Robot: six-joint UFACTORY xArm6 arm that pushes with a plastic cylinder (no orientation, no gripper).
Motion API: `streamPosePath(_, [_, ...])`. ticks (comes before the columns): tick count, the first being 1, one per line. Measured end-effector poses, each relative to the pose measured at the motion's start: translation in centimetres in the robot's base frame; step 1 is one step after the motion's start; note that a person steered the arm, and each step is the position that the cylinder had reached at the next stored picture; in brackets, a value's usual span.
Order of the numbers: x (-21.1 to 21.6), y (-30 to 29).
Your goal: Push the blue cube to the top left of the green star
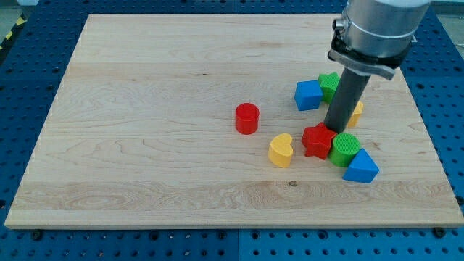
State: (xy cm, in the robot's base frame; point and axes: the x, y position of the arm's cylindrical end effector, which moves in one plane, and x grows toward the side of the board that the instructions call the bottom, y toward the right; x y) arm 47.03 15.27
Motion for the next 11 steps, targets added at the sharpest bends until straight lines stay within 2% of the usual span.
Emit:
streamPosePath(1, [-2.4, 0.1])
streamPosePath(2, [-2.4, 0.1])
streamPosePath(4, [-3.6, -4.5])
streamPosePath(6, [-7.9, -7.0])
streamPosePath(8, [-9.2, -6.7])
streamPosePath(9, [-12.5, -6.2])
streamPosePath(10, [-13.9, -5.1])
streamPosePath(11, [-13.9, -5.1])
